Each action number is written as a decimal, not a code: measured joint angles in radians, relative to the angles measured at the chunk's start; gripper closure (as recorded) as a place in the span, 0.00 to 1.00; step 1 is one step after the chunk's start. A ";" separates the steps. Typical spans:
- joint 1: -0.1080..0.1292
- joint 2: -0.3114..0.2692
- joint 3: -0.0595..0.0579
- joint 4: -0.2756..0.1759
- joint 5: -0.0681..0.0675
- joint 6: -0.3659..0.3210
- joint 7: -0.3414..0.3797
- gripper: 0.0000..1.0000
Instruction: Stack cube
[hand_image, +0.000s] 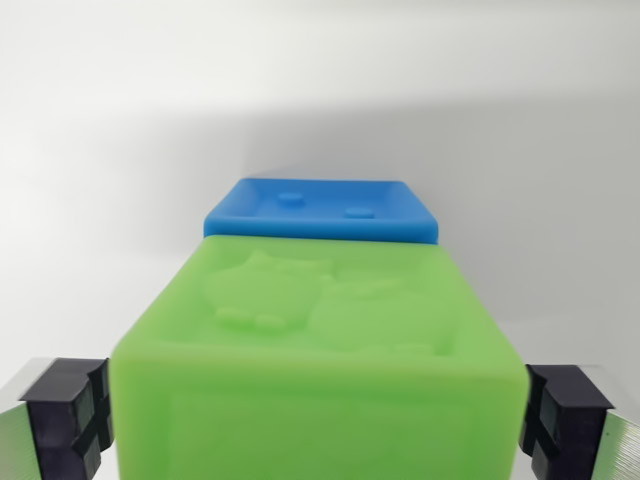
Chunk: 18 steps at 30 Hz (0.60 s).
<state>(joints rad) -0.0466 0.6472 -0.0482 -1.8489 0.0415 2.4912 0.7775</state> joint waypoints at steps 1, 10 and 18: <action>0.000 -0.001 0.000 0.000 0.000 -0.001 0.000 0.00; 0.000 -0.037 -0.001 -0.005 0.000 -0.029 0.000 0.00; 0.001 -0.081 -0.002 -0.009 -0.001 -0.068 0.000 0.00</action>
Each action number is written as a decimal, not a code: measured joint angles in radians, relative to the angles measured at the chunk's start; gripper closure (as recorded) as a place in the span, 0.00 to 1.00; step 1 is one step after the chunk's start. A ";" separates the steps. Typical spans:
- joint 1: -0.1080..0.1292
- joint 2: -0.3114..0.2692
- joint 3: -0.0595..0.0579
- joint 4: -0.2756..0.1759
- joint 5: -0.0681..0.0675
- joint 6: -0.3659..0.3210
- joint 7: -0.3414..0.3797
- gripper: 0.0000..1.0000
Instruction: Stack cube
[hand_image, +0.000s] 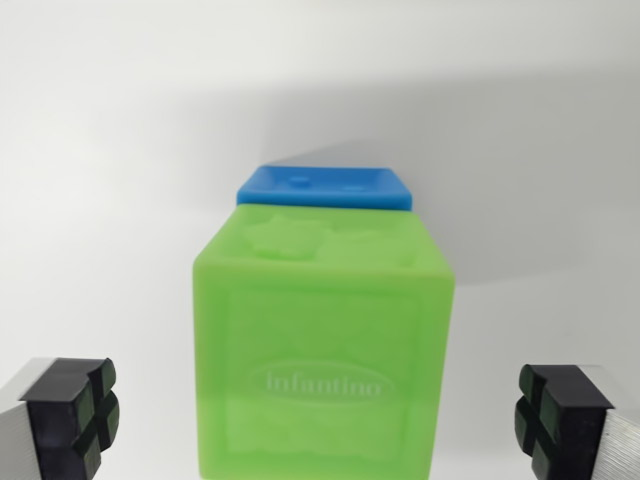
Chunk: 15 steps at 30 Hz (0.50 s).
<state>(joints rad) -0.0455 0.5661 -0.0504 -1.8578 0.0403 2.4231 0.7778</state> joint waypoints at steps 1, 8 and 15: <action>0.000 -0.006 0.000 0.000 0.000 -0.006 0.000 0.00; 0.002 -0.050 -0.002 -0.001 -0.002 -0.049 0.001 0.00; 0.002 -0.099 -0.004 0.003 -0.005 -0.101 0.002 0.00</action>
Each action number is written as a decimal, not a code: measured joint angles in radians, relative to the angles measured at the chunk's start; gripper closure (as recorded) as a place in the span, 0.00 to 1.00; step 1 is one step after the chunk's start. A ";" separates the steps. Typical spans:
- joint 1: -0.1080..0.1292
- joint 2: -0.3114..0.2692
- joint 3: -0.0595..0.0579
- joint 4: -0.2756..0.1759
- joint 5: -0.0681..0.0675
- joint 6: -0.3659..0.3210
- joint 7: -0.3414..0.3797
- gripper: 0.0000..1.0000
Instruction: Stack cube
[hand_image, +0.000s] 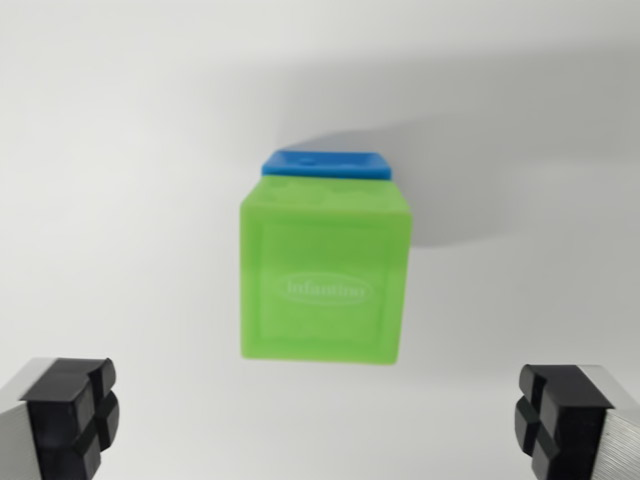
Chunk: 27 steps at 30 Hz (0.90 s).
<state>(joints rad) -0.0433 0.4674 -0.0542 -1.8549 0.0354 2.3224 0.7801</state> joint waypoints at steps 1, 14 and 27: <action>0.000 -0.007 0.000 0.001 -0.001 -0.009 0.000 0.00; 0.000 -0.085 -0.001 0.034 -0.007 -0.118 0.004 0.00; 0.000 -0.145 -0.001 0.094 -0.010 -0.237 0.007 0.00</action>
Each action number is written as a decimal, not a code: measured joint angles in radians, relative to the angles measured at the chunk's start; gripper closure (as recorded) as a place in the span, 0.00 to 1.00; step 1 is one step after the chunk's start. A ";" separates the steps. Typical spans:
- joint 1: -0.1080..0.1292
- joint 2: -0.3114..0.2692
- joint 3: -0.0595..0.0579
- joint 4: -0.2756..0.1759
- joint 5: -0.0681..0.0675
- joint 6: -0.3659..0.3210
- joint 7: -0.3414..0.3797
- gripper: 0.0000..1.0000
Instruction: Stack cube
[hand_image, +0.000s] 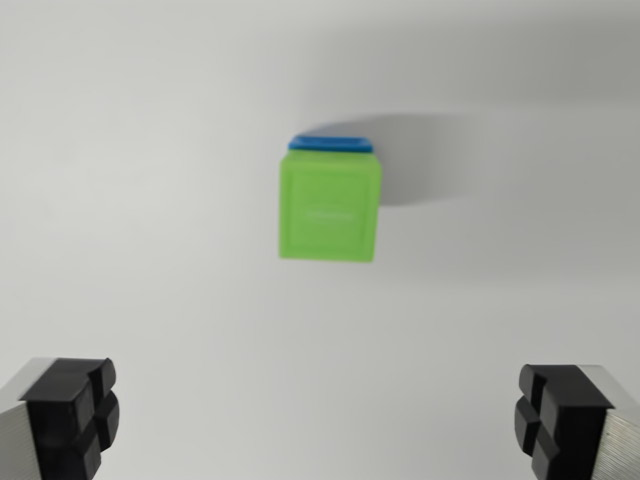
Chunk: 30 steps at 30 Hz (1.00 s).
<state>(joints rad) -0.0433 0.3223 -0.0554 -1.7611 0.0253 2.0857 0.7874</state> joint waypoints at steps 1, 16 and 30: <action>0.000 -0.004 0.000 0.006 0.000 -0.009 0.000 0.00; 0.000 -0.040 0.000 0.083 -0.003 -0.123 0.003 0.00; 0.000 -0.052 -0.001 0.135 -0.004 -0.186 0.004 0.00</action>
<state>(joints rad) -0.0433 0.2703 -0.0562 -1.6262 0.0216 1.9000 0.7910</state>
